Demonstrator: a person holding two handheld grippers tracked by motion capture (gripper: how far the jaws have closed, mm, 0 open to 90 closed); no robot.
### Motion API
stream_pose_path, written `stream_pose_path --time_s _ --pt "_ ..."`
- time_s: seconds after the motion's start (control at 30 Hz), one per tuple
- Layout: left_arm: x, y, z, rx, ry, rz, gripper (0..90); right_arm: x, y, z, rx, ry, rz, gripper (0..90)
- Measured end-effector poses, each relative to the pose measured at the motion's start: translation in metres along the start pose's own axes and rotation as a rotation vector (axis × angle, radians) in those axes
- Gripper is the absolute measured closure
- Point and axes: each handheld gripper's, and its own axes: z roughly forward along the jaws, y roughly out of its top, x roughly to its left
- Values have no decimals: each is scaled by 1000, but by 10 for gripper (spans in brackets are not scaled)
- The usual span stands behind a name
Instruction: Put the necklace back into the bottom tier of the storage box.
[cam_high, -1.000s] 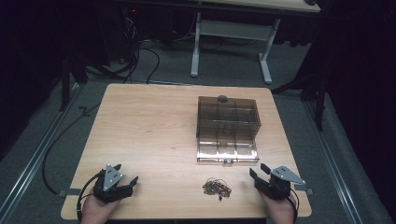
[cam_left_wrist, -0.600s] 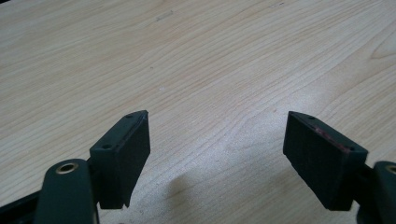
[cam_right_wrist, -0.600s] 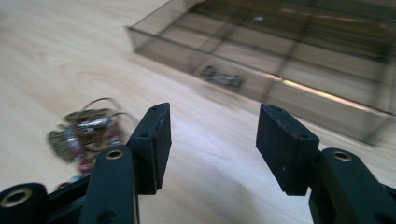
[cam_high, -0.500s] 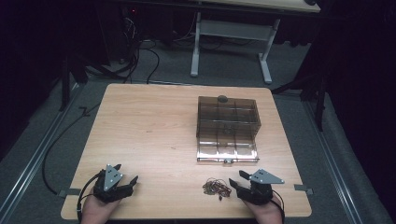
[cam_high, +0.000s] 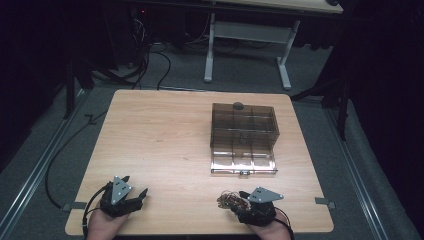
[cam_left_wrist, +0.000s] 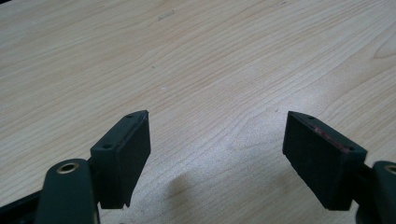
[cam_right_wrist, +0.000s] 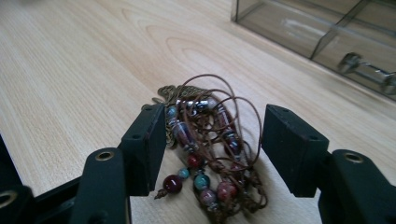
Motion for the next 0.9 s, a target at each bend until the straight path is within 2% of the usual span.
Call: stream_pose_path --time_s 0.1,0.23,0.4,0.9 --pt "0 0 0 -1 1 2 236 2 0 2 22 -5 -7 424" --pt "0 0 -1 -3 2 3 236 6 -1 4 45 -25 -28 493" --pt "0 0 0 -3 1 4 236 6 -1 4 45 -43 -32 535" --pt "-1 0 0 -1 1 8 236 7 -2 4 40 -50 -37 615"
